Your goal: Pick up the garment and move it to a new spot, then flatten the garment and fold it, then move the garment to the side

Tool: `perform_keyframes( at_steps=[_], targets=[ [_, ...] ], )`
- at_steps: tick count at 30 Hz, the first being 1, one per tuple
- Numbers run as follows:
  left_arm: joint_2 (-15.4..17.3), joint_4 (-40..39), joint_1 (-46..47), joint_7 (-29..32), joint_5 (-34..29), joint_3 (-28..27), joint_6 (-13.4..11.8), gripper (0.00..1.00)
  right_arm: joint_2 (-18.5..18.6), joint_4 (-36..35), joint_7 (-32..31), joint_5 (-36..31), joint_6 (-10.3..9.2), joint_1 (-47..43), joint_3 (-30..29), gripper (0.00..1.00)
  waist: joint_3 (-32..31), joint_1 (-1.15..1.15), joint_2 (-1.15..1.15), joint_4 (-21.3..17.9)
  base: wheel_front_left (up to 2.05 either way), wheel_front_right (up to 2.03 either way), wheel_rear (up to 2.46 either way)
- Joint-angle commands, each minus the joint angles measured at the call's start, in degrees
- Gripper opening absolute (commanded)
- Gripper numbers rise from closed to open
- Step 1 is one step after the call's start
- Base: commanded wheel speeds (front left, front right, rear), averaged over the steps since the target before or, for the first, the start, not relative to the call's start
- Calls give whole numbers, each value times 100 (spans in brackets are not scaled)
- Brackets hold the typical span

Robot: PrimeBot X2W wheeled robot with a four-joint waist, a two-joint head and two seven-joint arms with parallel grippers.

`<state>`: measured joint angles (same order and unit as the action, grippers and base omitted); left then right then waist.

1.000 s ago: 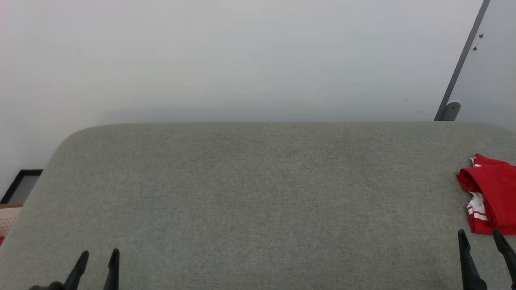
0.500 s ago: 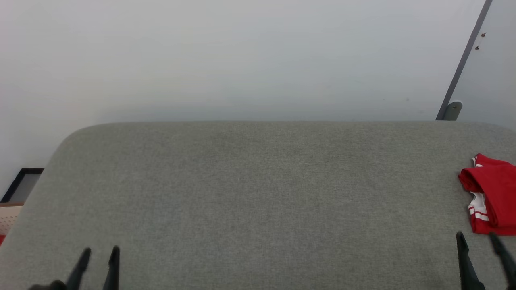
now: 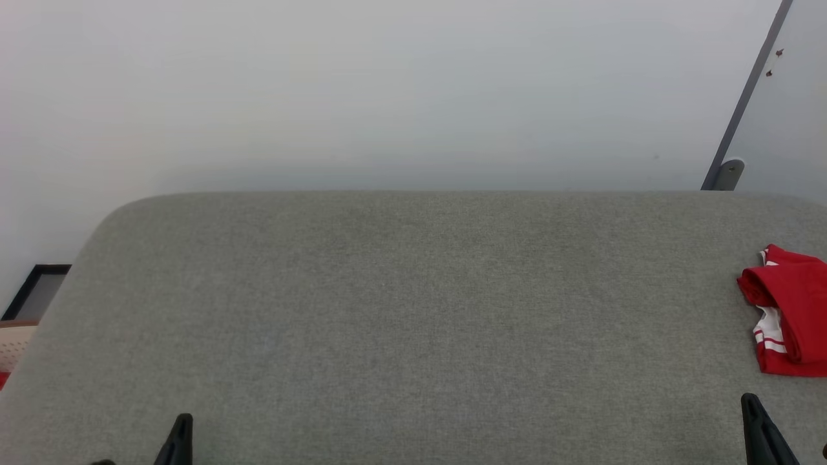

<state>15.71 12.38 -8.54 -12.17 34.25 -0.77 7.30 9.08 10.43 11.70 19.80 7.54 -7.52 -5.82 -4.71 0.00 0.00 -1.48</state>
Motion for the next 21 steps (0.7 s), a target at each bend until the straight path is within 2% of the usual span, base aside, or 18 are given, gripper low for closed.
perform_keyframes(
  at_steps=[1,21],
  targets=[
    [8,-59,191,57,258,-72,3,0,15,-69,-59,320,-1,211,-33,0,9,0,0,3,0,0,0],
    [-332,-6,548,538,1738,-210,9,0,-151,30,-521,2173,-2,530,-38,0,93,0,0,29,0,0,0]
  ],
)
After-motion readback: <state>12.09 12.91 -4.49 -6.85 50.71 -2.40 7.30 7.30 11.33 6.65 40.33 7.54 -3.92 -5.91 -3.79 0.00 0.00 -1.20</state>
